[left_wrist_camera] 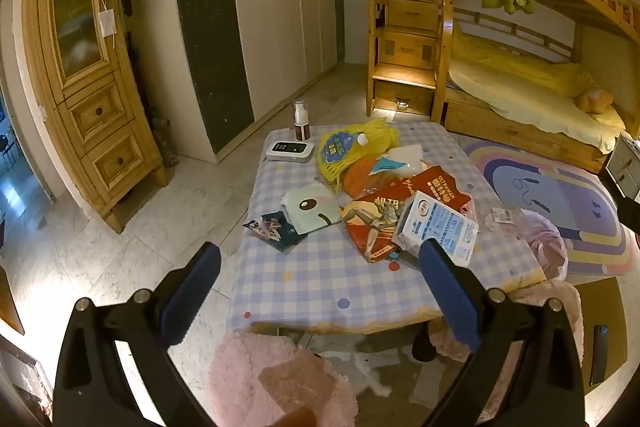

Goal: Collect trash

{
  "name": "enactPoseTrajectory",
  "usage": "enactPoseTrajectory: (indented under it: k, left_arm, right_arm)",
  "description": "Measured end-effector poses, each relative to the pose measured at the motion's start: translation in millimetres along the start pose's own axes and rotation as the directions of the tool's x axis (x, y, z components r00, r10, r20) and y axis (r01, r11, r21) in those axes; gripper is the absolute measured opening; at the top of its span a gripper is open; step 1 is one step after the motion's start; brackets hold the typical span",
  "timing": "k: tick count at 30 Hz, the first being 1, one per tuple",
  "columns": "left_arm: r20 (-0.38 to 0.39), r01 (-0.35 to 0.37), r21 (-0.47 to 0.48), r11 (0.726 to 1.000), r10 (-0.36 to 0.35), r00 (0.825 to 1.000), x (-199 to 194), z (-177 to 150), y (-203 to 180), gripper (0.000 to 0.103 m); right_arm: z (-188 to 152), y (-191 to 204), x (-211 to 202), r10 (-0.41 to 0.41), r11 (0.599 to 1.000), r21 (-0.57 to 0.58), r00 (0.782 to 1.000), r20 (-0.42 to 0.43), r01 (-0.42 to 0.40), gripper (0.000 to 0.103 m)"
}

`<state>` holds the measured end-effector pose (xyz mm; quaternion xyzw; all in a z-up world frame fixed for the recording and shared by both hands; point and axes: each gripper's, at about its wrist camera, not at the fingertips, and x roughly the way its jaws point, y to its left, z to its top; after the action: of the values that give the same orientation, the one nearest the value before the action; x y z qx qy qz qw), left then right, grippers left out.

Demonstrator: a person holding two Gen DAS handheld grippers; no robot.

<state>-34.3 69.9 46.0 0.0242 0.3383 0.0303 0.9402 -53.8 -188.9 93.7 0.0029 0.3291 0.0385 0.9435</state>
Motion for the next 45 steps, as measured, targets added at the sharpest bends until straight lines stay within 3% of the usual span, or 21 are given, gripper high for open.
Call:
enactPoseTrajectory:
  k: [45]
  left_arm:
    - [-0.002,0.003,0.000,1.000,-0.003,1.000,0.5,-0.7,1.9,0.096]
  right_arm:
    - [-0.1,3.1,3.6,0.000,1.000,0.005,1.000,0.002,0.000,0.097]
